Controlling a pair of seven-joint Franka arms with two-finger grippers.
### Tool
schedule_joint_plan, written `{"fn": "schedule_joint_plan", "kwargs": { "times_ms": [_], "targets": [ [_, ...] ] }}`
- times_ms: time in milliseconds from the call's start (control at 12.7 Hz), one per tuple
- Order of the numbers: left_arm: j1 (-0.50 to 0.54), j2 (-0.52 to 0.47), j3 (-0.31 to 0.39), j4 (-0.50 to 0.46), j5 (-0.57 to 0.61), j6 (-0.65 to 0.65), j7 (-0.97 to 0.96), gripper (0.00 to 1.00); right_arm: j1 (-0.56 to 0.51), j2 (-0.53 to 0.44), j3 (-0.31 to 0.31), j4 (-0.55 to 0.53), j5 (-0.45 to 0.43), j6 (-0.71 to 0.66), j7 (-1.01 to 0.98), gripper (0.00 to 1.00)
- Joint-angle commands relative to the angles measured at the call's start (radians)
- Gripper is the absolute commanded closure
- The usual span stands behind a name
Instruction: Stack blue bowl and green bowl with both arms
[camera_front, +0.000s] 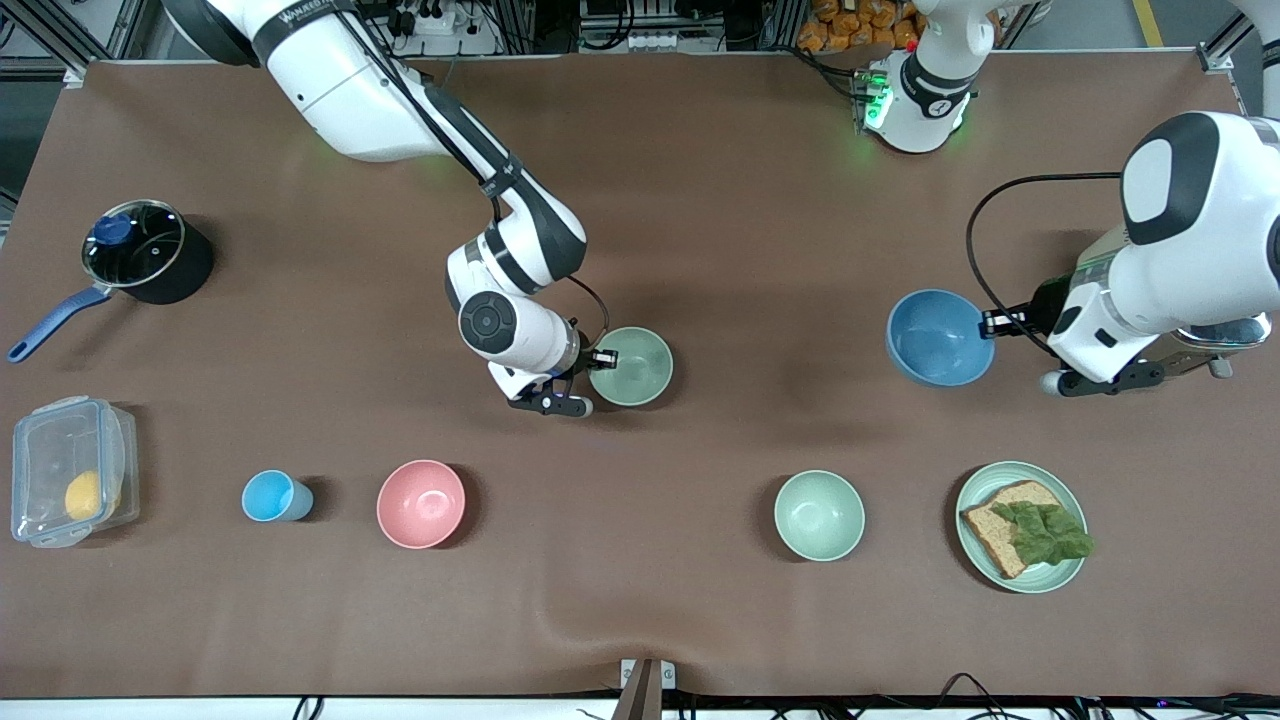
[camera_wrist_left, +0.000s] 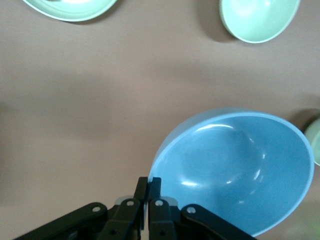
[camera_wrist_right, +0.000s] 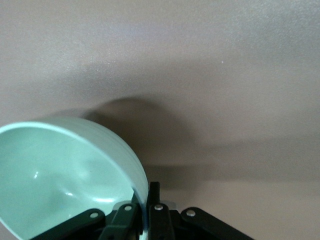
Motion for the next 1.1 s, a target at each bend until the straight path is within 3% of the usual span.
{"fn": "schedule_joint_plan", "kwargs": {
  "times_ms": [0, 236, 471, 785, 1021],
  "targets": [
    [0.007, 0.001, -0.014, 0.015, -0.065, -0.023, -0.028, 1.00, 0.008, 0.008, -0.003, 0.027, 0.015, -0.011, 0.018, 0.00],
    [0.004, 0.011, -0.060, 0.030, -0.067, -0.023, -0.126, 1.00, -0.030, -0.053, -0.007, 0.027, 0.014, -0.135, 0.033, 0.00],
    [-0.007, 0.032, -0.123, 0.059, -0.064, -0.017, -0.244, 1.00, -0.151, -0.112, 0.002, 0.036, 0.015, -0.250, 0.014, 0.00],
    [-0.121, 0.066, -0.129, 0.067, -0.058, 0.040, -0.415, 1.00, -0.220, -0.162, -0.011, 0.044, -0.006, -0.320, -0.072, 0.00],
    [-0.198, 0.093, -0.129, 0.058, -0.052, 0.097, -0.546, 1.00, -0.292, -0.191, -0.014, 0.032, -0.113, -0.329, -0.181, 0.00]
  ]
}}
